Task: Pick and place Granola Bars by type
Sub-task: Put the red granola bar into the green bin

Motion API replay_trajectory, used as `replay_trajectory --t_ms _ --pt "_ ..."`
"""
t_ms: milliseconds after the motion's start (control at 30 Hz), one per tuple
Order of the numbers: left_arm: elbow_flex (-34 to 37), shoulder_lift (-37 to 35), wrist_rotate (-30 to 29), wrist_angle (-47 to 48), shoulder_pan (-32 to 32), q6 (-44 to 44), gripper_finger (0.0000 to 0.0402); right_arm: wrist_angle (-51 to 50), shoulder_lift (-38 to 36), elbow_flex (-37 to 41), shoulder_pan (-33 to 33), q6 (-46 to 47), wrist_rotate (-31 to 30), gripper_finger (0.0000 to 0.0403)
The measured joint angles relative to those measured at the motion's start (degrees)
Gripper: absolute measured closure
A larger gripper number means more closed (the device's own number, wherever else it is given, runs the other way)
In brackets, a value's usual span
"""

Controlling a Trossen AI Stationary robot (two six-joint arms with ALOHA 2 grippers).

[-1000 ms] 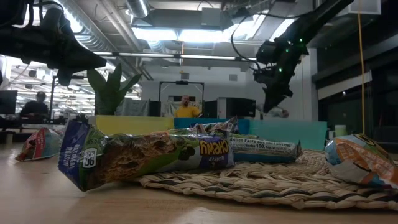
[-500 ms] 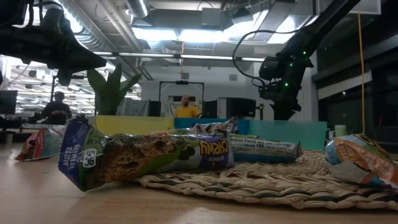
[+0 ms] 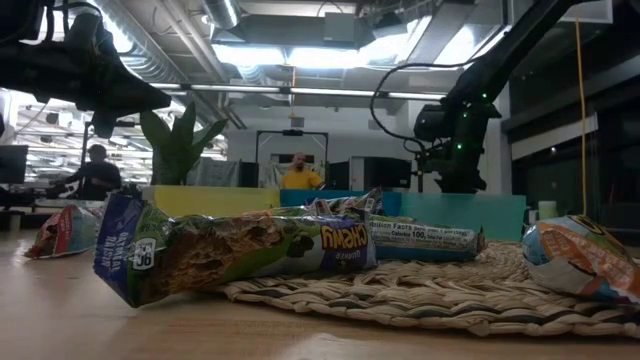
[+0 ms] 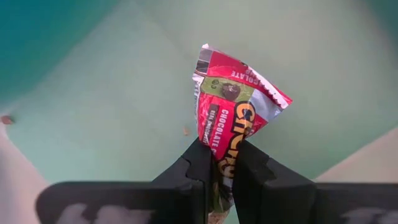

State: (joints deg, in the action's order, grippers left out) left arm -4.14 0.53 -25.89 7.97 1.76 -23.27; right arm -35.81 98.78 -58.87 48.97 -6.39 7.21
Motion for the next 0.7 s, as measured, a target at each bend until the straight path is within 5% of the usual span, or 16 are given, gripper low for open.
replay_trajectory --t_ms 300,700 --pt "-0.02 0.01 -0.06 0.02 0.0 0.02 0.0386 0.07 0.0 0.0 0.0 0.11 0.45 0.0346" --pt "-0.01 0.0 -0.13 0.02 0.0 0.02 0.0386 -2.62 -0.09 -1.24 -0.59 0.09 0.51 0.0249"
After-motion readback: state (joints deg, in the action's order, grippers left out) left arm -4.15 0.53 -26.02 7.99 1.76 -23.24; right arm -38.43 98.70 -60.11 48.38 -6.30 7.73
